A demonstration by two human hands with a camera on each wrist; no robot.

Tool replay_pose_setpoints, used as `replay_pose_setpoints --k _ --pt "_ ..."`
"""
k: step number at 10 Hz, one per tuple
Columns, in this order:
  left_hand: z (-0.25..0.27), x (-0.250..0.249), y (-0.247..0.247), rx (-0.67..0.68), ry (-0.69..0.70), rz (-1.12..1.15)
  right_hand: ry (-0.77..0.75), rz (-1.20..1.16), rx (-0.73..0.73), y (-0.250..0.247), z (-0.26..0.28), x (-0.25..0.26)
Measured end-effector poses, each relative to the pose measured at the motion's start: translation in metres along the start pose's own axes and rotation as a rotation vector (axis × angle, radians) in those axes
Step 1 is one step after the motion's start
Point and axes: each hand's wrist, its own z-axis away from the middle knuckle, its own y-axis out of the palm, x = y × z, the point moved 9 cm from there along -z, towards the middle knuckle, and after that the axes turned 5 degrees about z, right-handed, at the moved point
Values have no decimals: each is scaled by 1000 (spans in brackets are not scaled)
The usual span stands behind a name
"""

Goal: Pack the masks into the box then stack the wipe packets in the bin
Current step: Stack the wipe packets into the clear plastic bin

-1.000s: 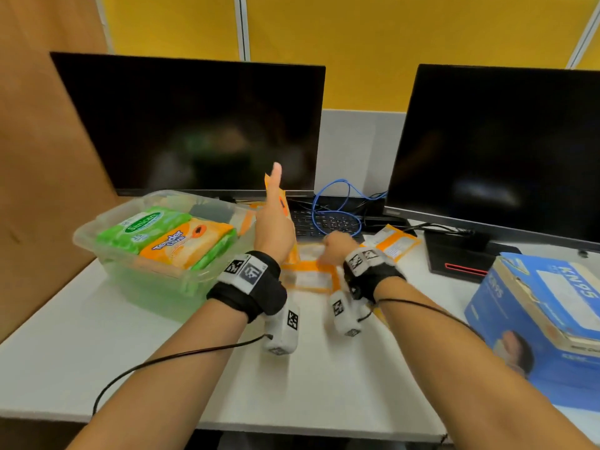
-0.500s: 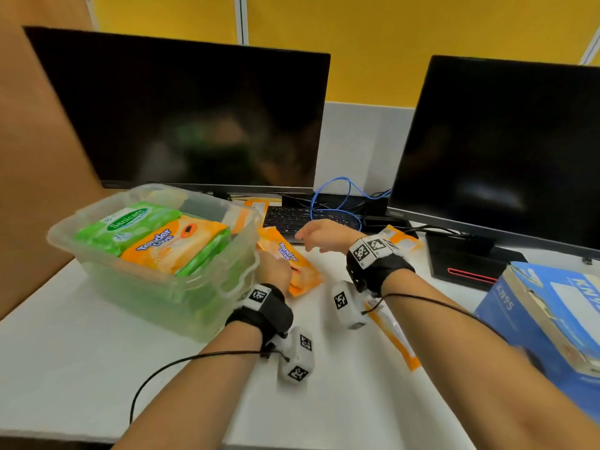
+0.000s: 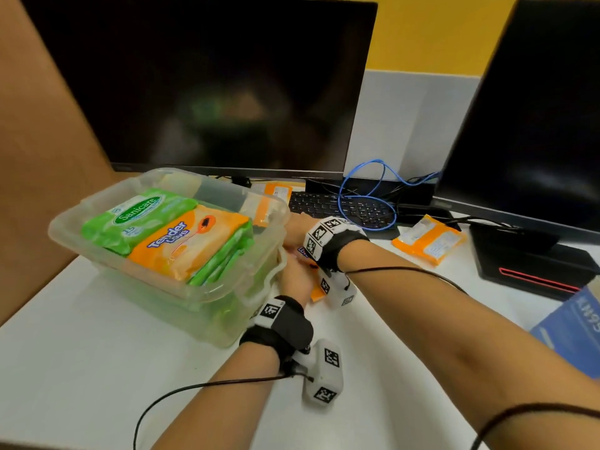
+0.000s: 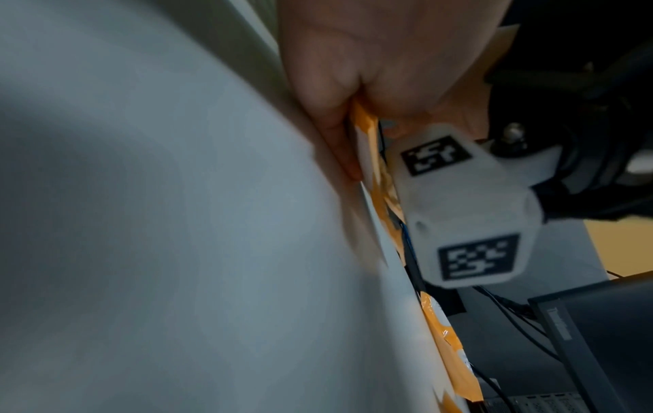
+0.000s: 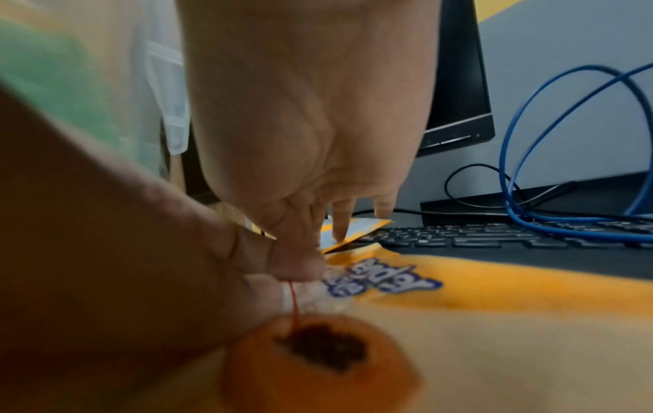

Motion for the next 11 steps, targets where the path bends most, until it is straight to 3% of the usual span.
replay_pose_setpoints --k 1,3,4,5,6,7,8,9,10,11 --pt "-19 19 3 -30 -49 68 -64 60 -59 -7 10 5" --pt "-17 21 8 -60 -16 196 14 -110 -165 -43 46 -40" --pt "-11 22 9 -22 -26 311 2 -293 -325 -82 85 -51" --pt "-9 33 9 61 -104 462 -11 -651 -537 -120 129 -76" --pt "-2 35 17 197 -164 634 73 -881 -582 -124 152 -101" --pt "7 29 17 219 -176 713 198 -872 -434 -82 142 -105" --pt "24 20 32 383 -192 698 302 -896 -371 -25 129 -108" --pt "12 28 30 280 -86 453 403 -946 -413 8 133 -113" --pt "16 -8 19 225 158 320 443 -1152 -152 44 142 -101" --pt "27 -60 11 205 443 304 243 -1440 -281 28 152 -97"
